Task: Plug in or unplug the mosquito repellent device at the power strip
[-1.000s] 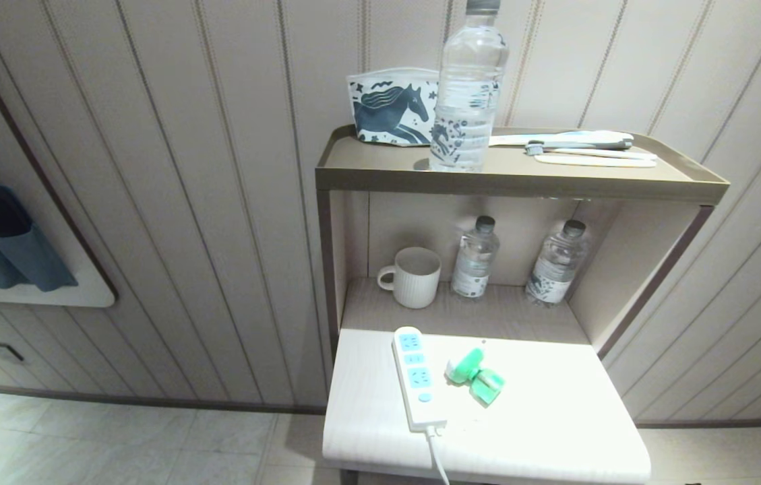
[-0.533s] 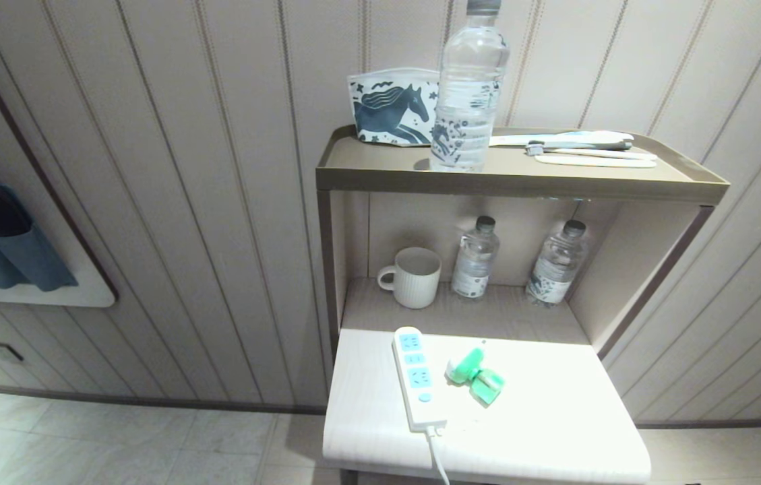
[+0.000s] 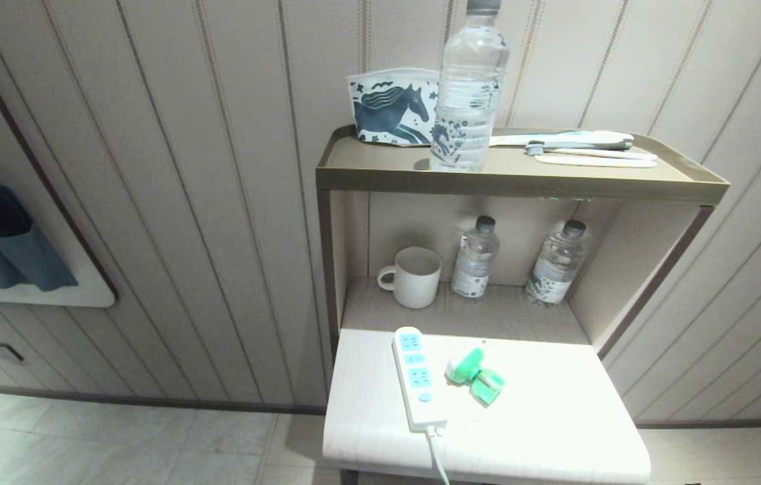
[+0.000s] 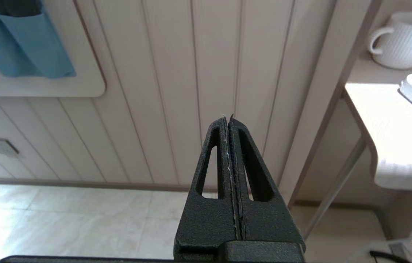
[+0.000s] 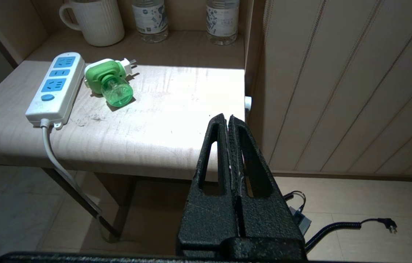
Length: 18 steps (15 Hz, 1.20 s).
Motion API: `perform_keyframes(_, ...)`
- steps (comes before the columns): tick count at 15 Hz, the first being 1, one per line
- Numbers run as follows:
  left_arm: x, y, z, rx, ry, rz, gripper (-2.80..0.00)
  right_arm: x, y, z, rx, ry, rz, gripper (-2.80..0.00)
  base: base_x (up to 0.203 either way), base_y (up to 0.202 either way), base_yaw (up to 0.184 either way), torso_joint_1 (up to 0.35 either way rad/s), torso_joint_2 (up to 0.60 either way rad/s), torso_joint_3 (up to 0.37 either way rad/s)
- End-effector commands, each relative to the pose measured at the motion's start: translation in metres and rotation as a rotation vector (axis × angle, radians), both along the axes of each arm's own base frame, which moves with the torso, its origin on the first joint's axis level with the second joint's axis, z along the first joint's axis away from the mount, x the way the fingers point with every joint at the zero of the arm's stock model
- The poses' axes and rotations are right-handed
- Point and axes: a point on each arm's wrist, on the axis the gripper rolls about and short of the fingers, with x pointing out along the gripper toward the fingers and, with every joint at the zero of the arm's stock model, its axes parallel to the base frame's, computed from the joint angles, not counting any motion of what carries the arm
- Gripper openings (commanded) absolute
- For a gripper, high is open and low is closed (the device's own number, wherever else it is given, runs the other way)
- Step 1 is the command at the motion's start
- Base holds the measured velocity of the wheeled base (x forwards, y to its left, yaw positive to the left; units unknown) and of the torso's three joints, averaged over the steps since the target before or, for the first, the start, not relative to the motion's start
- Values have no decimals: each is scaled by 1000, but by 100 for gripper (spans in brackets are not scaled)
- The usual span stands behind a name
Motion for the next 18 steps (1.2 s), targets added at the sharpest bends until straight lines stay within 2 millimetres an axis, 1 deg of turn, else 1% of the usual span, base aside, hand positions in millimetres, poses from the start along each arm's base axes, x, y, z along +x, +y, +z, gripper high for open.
perform_keyframes(1,0,0,-1,-7,-4,-5,-280,0,0,0,6,5,-2,-280,0,0,0,0,0,0)
perform_keyframes(3,0,0,-1,-41,-3,-3,-280,0,0,0,4,4,-2,-280,0,0,0,0,0,0)
perform_keyframes(15,0,0,-1,-42,-3,-1,-280,0,0,0,11,7,-6,-280,0,0,0,0,0,0)
perform_keyframes(16,0,0,-1,-41,-3,-1,-280,0,0,0,20,6,-7,-280,0,0,0,0,0,0)
perform_keyframes(18,0,0,-1,-41,-3,-1,-280,0,-1,0,127,6,-32,-280,0,0,0,0,0,0)
